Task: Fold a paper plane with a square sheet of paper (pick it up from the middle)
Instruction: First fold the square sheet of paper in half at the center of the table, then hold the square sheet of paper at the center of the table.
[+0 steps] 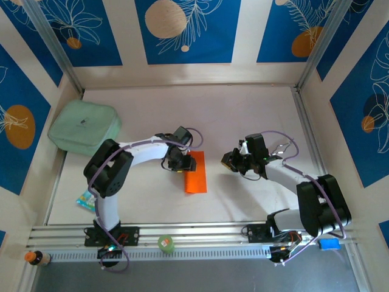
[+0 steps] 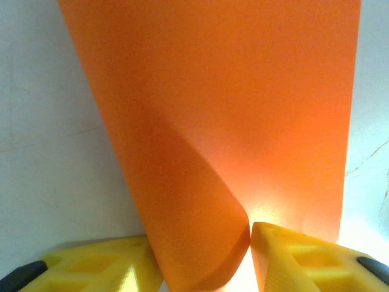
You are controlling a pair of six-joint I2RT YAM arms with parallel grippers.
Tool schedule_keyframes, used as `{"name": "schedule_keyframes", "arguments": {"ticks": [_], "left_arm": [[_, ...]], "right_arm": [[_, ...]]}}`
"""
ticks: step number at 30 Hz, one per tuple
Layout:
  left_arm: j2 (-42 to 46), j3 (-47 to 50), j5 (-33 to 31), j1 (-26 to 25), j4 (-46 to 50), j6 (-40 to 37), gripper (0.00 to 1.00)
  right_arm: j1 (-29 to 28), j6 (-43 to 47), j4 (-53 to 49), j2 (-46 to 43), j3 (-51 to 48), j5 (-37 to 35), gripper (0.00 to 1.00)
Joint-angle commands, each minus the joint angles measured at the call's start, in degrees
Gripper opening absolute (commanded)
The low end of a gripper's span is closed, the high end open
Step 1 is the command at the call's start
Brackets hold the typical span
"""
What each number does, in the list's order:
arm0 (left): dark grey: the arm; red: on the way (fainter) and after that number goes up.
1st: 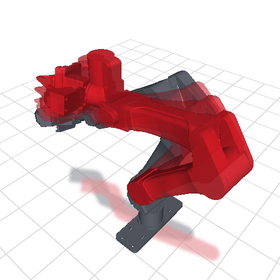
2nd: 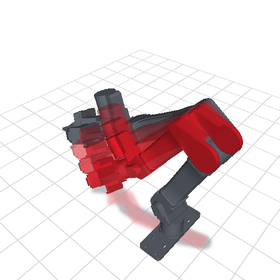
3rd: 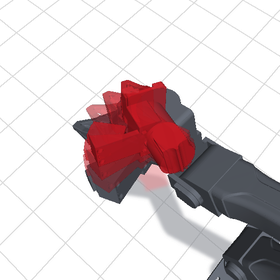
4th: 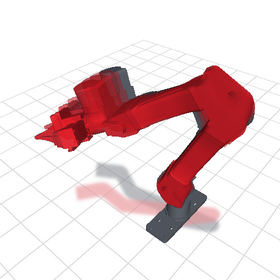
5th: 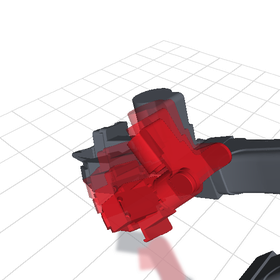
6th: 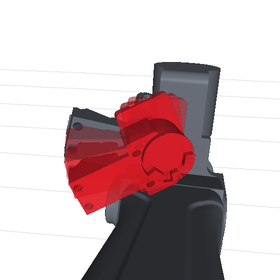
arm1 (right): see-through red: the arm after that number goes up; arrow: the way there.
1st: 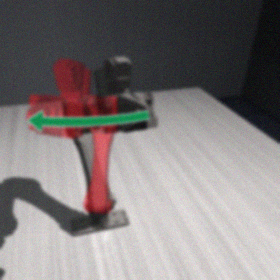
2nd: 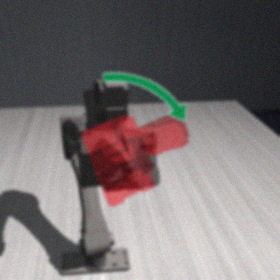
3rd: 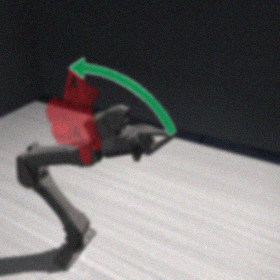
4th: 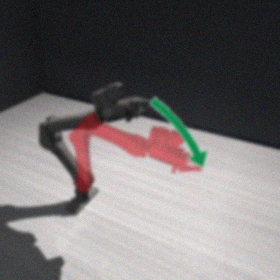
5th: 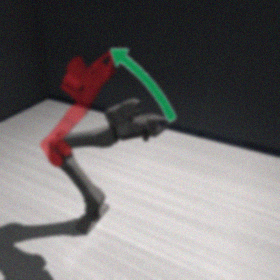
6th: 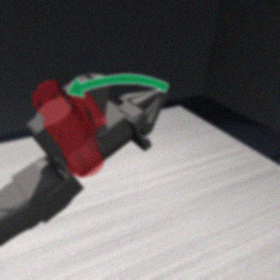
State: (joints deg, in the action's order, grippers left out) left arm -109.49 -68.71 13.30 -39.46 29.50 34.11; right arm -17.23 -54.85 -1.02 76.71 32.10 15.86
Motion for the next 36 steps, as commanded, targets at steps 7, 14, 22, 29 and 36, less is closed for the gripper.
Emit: {"name": "schedule_keyframes", "arguments": {"ticks": [7, 14, 22, 29, 36], "left_arm": [[-6.3, 1.6, -8.0, 1.1, -0.5, 0.5, 0.49], [-6.7, 1.8, -7.1, 1.2, -1.3, 0.1, 0.49], [-6.7, 2.2, -7.3, 1.2, -1.3, -0.1, 0.5], [-6.6, 2.3, -7.2, 1.2, -1.5, -0.2, 0.5], [-6.4, 2.8, -7.4, 1.1, -1.8, -0.3, 0.5]], "right_arm": [[-0.9, 0.7, 0.4, 1.6, 0.4, 2.1, 0.16], [-2.0, 0.7, 1.2, 3.3, 1.0, 2.8, 0.15], [-4.0, 1.1, 3.6, 6.3, 2.4, 5.1, 0.16], [-9.6, 0.7, 5.6, 11.4, 5.2, 3.2, 0.07], [-13.7, 1.5, 5.0, 16.1, 9.2, 0.5, 0.0]]}}
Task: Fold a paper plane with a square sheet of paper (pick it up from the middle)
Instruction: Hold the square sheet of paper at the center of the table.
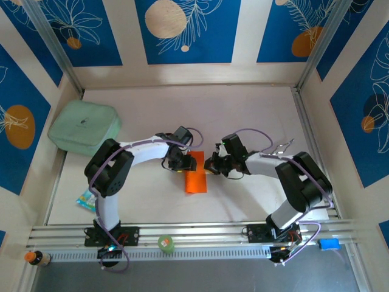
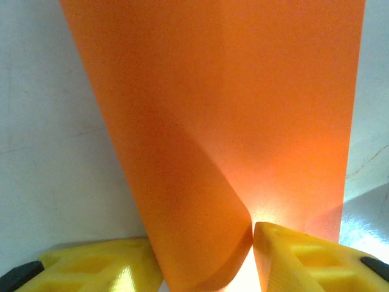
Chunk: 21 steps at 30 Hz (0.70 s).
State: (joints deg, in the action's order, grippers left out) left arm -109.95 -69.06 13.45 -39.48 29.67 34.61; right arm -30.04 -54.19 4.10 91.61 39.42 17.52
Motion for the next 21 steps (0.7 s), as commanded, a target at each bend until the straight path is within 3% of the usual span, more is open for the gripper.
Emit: {"name": "schedule_keyframes", "arguments": {"ticks": [1, 21], "left_arm": [[-6.0, 3.3, -7.6, 1.2, -2.1, -0.8, 0.5], [-6.1, 3.9, -6.9, 1.2, -3.3, -0.4, 0.5]], "right_arm": [[-1.1, 1.0, 0.1, 1.6, 2.1, -1.3, 0.0], [-3.1, 5.0, -5.6, 11.9, 5.5, -4.4, 0.0]]}}
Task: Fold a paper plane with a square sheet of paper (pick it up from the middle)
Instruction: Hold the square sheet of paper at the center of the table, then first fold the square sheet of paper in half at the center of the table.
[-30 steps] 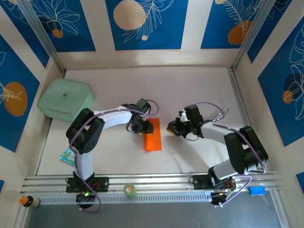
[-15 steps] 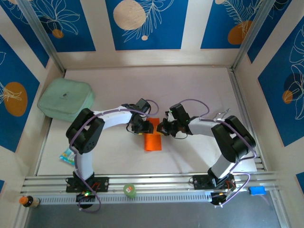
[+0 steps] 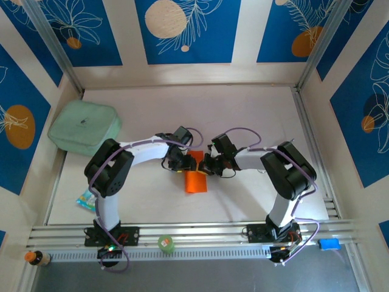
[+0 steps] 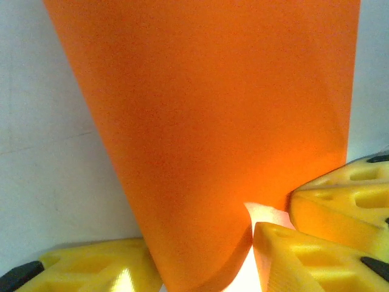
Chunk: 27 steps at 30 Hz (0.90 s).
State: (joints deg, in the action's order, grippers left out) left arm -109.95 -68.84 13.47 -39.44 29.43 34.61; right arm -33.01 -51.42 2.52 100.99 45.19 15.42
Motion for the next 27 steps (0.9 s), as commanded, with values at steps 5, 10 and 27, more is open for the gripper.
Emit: {"name": "schedule_keyframes", "arguments": {"ticks": [5, 10, 27], "left_arm": [[-3.5, 3.6, -6.6, 1.2, -3.0, 0.4, 0.51], [3.2, 3.2, -5.3, 1.2, -4.1, 2.6, 0.58], [5.1, 9.6, 18.7, 4.5, -31.8, 12.5, 0.06]], "right_arm": [[1.5, 7.6, -6.1, 0.9, -1.2, -4.5, 0.0], [6.1, 13.9, -5.7, 3.1, -0.4, 3.0, 0.0], [8.8, 15.0, -6.1, 4.1, 0.4, 5.8, 0.0]]}}
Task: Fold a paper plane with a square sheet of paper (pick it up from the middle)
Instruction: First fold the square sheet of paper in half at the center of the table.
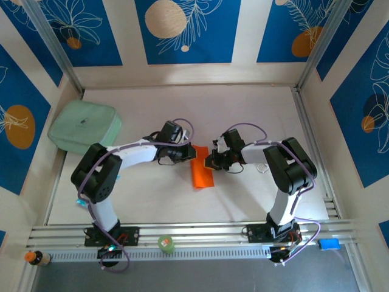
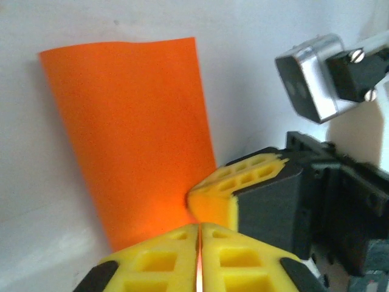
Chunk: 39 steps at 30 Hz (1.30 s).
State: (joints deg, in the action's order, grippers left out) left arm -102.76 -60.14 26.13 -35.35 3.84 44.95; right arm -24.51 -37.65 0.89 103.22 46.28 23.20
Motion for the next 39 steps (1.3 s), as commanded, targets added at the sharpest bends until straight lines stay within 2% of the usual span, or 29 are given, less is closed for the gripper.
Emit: {"name": "schedule_keyframes", "arguments": {"ticks": [1, 8, 25, 32, 39], "left_arm": [[-2.5, 1.1, 6.6, 0.5, -7.0, 2.5, 0.05], [-4.9, 3.1, 8.9, 0.6, -11.2, 3.9, 0.02], [-7.7, 13.5, 6.2, 3.0, -17.1, 2.7, 0.01], [-3.9, 8.1, 6.8, 3.1, -11.9, 1.8, 0.04], [-8.0, 2.9, 11.3, 3.8, -11.7, 1.8, 0.05]], "right_arm": [[0.3, 1.2, -4.4, 2.0, -0.7, -2.1, 0.0], [0.3, 0.6, -3.9, 2.1, -1.3, -2.2, 0.0], [0.2, 0.3, -3.8, 2.1, -1.6, -2.5, 0.0], [0.1, 0.5, -4.4, 1.5, -1.6, -2.9, 0.0], [0.1, 0.4, -4.7, 1.5, -1.5, -3.1, 0.0]]}}
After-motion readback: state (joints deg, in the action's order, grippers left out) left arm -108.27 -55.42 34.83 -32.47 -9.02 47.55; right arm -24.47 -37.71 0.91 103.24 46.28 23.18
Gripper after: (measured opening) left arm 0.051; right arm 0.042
